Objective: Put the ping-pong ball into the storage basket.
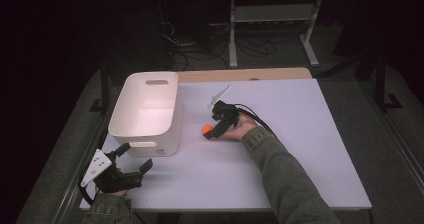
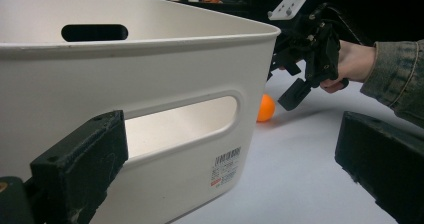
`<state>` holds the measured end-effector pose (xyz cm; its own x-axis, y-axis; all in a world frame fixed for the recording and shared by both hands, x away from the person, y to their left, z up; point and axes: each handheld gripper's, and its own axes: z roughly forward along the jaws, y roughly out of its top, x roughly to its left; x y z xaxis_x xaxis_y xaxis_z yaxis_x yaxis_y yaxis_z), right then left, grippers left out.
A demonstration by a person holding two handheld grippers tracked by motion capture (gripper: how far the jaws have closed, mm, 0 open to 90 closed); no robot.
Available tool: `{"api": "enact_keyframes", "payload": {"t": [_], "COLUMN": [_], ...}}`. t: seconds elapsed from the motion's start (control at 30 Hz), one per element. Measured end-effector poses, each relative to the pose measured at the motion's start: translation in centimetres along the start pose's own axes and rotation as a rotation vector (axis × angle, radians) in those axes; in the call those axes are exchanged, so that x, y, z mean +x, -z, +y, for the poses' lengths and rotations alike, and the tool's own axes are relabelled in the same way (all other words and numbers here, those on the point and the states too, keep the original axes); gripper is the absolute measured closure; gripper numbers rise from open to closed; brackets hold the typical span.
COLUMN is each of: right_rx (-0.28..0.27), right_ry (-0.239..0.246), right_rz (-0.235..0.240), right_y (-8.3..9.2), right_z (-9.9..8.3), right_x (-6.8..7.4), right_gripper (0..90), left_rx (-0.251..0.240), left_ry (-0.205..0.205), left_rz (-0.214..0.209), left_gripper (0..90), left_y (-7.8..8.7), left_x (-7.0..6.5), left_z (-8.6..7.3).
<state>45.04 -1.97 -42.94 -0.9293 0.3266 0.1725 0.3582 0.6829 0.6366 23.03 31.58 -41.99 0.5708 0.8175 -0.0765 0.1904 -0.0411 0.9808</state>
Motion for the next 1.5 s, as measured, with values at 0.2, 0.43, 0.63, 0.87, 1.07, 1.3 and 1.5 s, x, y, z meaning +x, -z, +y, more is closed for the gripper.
{"api": "enact_keyframes", "payload": {"t": [0.2,0.43,0.63,0.87,1.07,1.3,1.5], "right_rx": [0.006,0.013,0.018,0.005,-0.019,-0.039,-0.052], "right_ry": [-0.002,0.013,0.011,0.015,0.009,0.015,0.027], "right_rz": [0.004,0.021,0.029,0.049,0.057,0.054,0.055], "right_y": [-0.3,-0.7,-1.0,-1.1,-0.4,0.7,1.9], "right_z": [-0.1,0.0,0.0,-0.1,0.0,0.4,0.9], "right_x": [-0.2,-0.1,-0.2,-0.4,-0.5,-0.2,0.2], "right_gripper": [18.4,28.1,38.4,49.8,50.0,50.1,50.1], "left_rx": [0.000,0.002,0.001,0.001,0.002,0.003,0.005], "left_ry": [0.004,0.001,0.003,0.004,0.006,0.007,0.005], "left_rz": [-0.001,0.000,0.004,0.009,0.013,0.016,0.017], "left_gripper": [0.0,0.0,0.0,0.0,0.0,0.0,0.0], "left_y": [0.0,0.0,0.0,0.0,0.0,-0.1,-0.1], "left_x": [0.1,0.0,0.1,0.0,0.1,0.1,0.1], "left_z": [0.0,0.0,0.0,0.0,0.0,0.0,0.0]}}
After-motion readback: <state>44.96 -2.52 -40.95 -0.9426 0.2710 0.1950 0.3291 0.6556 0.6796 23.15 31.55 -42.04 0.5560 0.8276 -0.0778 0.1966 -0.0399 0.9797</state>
